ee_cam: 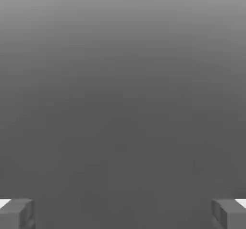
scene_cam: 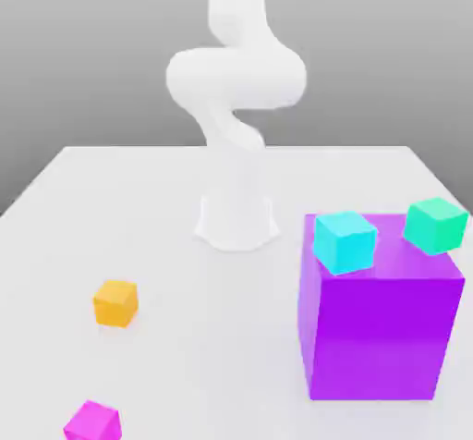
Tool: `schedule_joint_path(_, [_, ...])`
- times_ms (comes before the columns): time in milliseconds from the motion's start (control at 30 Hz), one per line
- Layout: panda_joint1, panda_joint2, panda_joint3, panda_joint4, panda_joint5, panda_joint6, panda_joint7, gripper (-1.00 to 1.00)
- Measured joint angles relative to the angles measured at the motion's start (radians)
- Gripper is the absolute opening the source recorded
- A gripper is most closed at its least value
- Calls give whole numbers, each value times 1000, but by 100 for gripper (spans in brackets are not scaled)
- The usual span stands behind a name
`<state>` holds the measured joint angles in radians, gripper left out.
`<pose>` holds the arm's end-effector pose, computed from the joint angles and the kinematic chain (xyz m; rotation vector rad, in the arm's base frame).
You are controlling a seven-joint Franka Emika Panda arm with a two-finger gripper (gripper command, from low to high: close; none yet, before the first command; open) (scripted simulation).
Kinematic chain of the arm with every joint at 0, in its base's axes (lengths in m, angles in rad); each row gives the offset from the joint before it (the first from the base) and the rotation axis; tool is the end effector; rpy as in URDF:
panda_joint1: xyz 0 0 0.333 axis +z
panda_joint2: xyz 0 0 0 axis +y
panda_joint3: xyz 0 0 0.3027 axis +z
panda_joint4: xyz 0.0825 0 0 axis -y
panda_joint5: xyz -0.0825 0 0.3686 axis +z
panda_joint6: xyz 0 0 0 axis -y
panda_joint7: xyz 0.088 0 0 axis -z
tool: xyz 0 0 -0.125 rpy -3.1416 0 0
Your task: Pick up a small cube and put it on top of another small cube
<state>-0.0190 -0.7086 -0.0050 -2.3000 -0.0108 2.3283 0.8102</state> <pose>0.3849 -0.0102 0.6580 -2.4736 1.0896 -0.9676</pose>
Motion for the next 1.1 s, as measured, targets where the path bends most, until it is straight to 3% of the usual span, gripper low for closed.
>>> schedule_joint_path(500, [-93,550,-69,0,-26,170,33,0])
schedule_joint_path(933, [-199,1023,-96,0,72,316,-24,0])
schedule_joint_path(1100, [-232,1204,-69,30,105,435,-47,0])
